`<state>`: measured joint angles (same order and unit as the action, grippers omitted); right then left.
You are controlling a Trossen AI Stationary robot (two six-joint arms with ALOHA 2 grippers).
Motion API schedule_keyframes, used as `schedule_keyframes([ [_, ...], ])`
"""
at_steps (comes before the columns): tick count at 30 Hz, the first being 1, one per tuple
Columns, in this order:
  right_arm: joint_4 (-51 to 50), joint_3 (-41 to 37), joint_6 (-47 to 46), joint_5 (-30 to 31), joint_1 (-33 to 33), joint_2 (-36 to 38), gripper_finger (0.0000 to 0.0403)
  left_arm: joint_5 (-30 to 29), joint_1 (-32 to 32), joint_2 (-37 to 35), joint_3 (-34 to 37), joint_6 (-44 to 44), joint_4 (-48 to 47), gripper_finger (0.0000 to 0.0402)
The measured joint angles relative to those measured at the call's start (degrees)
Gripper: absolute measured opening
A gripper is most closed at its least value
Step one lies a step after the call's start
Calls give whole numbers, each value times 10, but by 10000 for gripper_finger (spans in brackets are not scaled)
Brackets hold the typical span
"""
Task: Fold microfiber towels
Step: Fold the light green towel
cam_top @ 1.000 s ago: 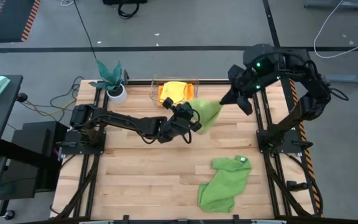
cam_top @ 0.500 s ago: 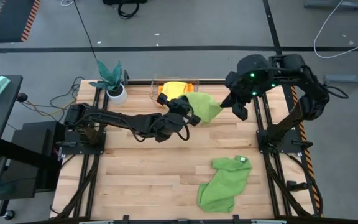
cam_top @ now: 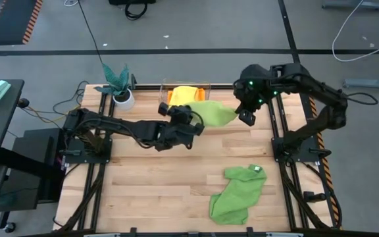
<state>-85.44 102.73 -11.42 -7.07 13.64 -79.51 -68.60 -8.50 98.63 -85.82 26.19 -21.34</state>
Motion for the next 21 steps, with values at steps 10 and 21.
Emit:
schedule_keyframes([
  [10,93,-208,-87,-15,-75,125,0,42,-46,-3,0,193,-95,20],
  [21,168,-284,-232,16,-241,172,0,52,-115,7,0,328,-91,12],
])
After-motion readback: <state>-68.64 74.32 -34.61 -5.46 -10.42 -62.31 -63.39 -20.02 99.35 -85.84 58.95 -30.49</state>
